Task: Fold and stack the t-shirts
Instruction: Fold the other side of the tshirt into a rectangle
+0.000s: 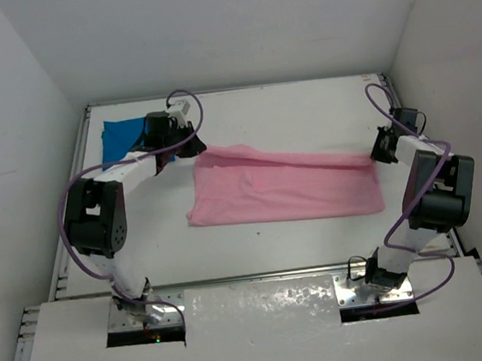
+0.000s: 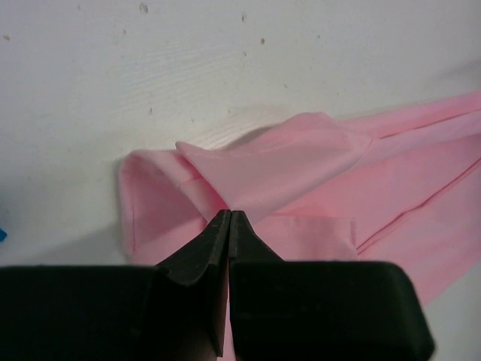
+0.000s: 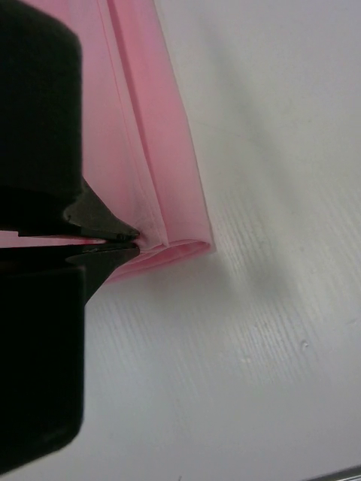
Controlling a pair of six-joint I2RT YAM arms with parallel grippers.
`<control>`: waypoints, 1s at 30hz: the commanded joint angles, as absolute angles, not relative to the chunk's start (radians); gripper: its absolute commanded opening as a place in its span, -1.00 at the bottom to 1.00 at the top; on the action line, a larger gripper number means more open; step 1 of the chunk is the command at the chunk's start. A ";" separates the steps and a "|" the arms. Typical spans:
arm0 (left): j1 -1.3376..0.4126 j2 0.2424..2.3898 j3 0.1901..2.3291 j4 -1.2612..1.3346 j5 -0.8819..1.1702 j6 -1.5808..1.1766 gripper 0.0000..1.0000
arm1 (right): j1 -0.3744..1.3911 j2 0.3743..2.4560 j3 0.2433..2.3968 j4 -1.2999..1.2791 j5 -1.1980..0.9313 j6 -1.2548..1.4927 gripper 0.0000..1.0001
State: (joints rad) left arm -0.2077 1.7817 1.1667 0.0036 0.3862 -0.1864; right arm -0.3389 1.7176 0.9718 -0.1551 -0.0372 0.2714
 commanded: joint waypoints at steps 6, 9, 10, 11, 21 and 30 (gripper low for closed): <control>-0.206 1.677 1.013 0.101 0.411 -0.186 -1.00 | -0.347 1.669 0.911 -0.091 -0.026 0.278 -1.00; -0.209 1.652 0.971 0.115 0.400 -0.175 -1.00 | -0.347 1.667 0.905 -0.087 -0.015 0.279 -1.00; -0.209 1.645 0.956 0.136 0.402 -0.173 -1.00 | -0.348 1.670 0.905 -0.086 -0.011 0.281 -1.00; -0.209 1.629 0.933 0.141 0.408 -0.172 -1.00 | -0.351 1.674 0.907 -0.089 -0.005 0.284 -1.00; -0.210 1.562 0.821 0.199 0.422 -0.155 -0.92 | -0.353 1.675 0.910 -0.097 -0.023 0.288 -0.98; -0.210 1.486 0.842 0.126 0.318 -0.149 -0.36 | -0.356 1.648 0.957 -0.201 -0.046 0.282 -0.47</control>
State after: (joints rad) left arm -0.2085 1.5513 0.7864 0.1181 0.3744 -0.1658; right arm -0.3489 1.7016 0.9058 -0.1787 -0.0311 0.2836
